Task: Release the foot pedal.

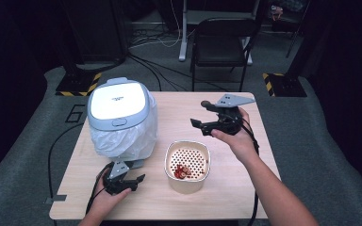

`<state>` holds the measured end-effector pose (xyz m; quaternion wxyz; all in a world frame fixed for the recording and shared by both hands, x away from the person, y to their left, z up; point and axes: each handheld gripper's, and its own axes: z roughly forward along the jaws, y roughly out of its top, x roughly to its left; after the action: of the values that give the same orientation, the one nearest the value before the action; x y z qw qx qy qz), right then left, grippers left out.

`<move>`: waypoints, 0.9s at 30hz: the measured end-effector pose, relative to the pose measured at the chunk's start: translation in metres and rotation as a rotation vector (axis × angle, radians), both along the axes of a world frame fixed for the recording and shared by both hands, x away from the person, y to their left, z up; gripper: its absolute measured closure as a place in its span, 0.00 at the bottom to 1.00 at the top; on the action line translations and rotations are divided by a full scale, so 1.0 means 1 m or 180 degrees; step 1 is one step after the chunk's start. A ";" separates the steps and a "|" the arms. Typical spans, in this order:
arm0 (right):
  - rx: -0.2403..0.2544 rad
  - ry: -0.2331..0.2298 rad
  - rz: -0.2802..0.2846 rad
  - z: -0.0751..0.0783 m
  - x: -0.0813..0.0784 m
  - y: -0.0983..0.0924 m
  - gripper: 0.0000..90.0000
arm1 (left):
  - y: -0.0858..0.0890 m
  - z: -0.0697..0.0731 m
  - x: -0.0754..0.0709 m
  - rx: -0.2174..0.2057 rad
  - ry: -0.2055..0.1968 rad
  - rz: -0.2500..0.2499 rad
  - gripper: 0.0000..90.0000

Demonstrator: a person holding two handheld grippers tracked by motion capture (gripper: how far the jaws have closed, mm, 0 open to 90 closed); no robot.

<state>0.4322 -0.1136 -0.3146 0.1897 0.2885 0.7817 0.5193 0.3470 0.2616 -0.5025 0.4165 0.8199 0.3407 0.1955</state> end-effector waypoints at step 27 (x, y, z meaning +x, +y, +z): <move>-0.0208 0.0212 -0.0836 -0.101 -0.036 -0.078 0.24 | 0.089 0.003 -0.009 -0.0420 0.0424 0.0906 0.37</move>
<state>0.3960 -0.1915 -0.4156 0.2392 0.3991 0.7596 0.4544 0.3379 0.3505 -0.4992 0.4141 0.7454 0.4923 0.1749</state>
